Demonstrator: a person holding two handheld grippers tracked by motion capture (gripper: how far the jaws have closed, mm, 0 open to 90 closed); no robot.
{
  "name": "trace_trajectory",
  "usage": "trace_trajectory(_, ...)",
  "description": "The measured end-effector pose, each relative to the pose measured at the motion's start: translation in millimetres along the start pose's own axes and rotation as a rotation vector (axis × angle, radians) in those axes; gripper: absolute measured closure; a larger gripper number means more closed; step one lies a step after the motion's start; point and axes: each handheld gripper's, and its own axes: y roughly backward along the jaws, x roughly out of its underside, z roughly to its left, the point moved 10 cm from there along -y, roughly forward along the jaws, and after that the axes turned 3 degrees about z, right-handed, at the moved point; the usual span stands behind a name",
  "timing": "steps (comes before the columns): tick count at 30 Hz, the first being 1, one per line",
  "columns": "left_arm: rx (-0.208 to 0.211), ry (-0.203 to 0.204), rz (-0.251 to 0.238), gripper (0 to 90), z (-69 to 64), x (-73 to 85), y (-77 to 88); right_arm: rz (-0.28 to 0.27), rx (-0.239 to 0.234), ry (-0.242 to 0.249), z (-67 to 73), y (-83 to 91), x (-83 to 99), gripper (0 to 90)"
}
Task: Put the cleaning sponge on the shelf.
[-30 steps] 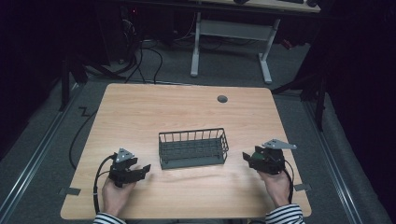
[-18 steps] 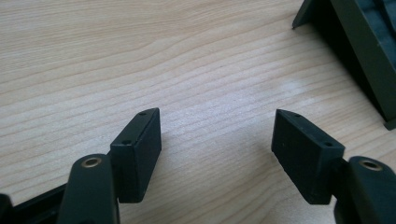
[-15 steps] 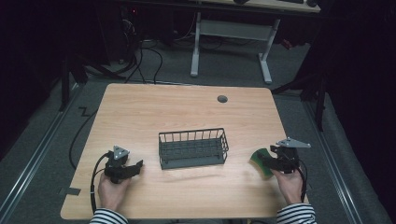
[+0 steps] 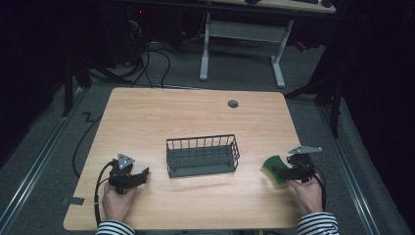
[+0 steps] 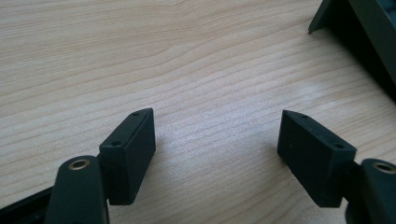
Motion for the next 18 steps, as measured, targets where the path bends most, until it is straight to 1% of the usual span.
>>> trace_trajectory(1,0.000,0.001,0.000,28.2,0.0,0.0,0.0,0.019,0.008,0.013,-0.9,-2.4,1.9,21.4)
trace_trajectory(2,0.000,0.001,-0.001,28.2,0.1,-0.1,0.0,0.019,0.008,0.013,-0.9,-2.4,1.9,21.4)
trace_trajectory(5,0.003,0.003,0.000,28.2,0.1,0.0,0.1,0.043,0.013,0.026,-2.2,-6.4,4.0,20.6)
trace_trajectory(7,0.004,0.004,-0.001,28.2,0.3,0.0,0.1,0.054,0.008,0.023,-2.3,-8.5,5.1,20.5)
trace_trajectory(11,0.005,0.007,-0.002,28.2,0.4,-0.1,0.2,0.085,-0.003,0.035,-1.3,-13.4,8.1,20.9)
trace_trajectory(15,0.008,0.012,-0.004,28.2,0.7,-0.1,0.4,0.113,-0.006,0.045,-1.1,-18.4,11.3,23.8)
trace_trajectory(18,0.007,0.011,-0.003,28.2,0.7,-0.1,0.3,0.125,-0.017,0.048,0.4,-20.3,12.8,27.5)
